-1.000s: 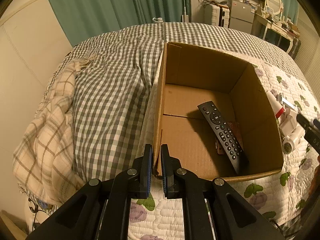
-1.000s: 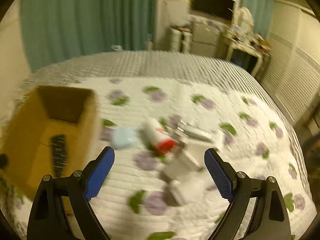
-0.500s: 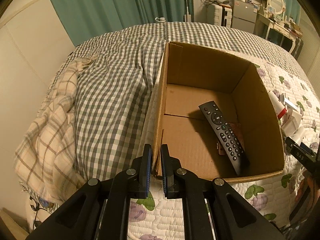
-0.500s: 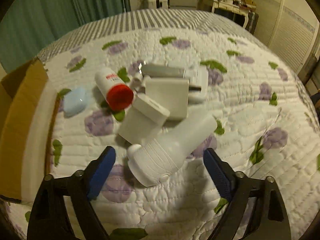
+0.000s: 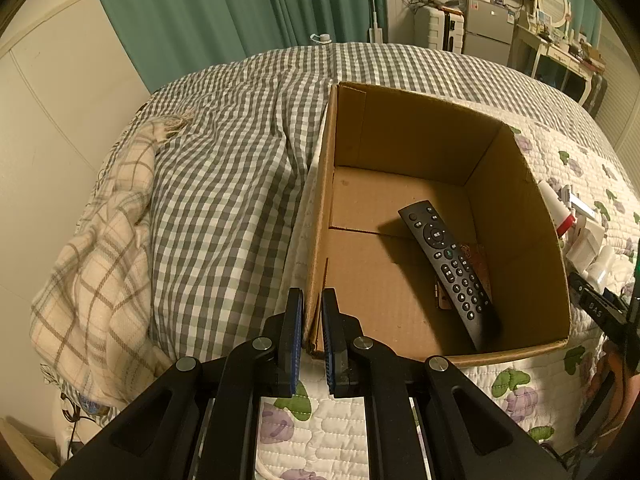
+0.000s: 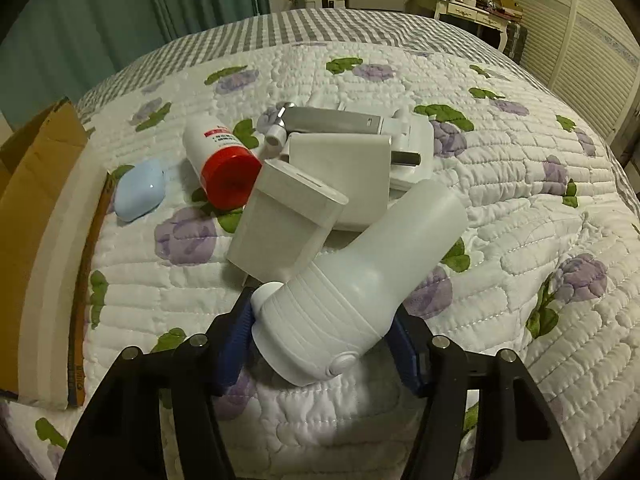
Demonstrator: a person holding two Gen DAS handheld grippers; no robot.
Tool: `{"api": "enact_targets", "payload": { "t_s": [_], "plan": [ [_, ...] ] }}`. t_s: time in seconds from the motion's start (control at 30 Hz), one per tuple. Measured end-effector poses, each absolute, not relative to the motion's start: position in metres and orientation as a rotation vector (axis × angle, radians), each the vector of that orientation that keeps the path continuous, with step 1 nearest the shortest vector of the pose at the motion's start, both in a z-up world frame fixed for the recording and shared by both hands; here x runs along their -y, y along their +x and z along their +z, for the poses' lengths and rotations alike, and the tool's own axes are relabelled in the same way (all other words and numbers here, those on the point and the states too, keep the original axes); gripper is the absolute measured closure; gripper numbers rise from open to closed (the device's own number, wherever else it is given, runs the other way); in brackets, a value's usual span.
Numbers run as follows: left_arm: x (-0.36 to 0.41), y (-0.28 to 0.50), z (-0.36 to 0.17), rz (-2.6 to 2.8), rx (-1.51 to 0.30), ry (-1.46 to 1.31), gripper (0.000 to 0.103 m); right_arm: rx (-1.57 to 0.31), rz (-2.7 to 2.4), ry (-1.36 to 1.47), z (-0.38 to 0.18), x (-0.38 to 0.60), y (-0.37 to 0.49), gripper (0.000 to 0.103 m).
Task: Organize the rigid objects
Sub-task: 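Grasp the white hair dryer by its handle with the right tool, then lower the white hair dryer into the box with the right tool and release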
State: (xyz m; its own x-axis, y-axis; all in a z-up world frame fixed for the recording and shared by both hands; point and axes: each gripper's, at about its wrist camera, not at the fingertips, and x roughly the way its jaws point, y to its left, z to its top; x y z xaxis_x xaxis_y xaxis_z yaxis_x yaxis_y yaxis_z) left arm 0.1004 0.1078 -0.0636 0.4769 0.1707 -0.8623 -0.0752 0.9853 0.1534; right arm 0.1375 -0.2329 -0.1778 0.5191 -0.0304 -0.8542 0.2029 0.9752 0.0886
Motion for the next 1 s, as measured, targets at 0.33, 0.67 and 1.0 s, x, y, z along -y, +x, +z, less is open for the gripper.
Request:
{"api": "enact_targets", "payload": {
  "t_s": [0.33,0.67,1.0],
  "plan": [
    [-0.109,0.101,-0.065,0.149,-1.063,0.095,0.094,-0.934,-0.149,0.194,-0.137,0.239,0.123,0.043],
    [-0.109,0.099,-0.064,0.138,-1.065,0.082,0.094,-0.799,-0.033,0.12,-0.071,0.192,0.114,0.043],
    [-0.109,0.098,-0.064,0.124,-1.068,0.088,0.094,-0.693,0.186,0.026,-0.023,0.106,0.106,0.043]
  ]
}}
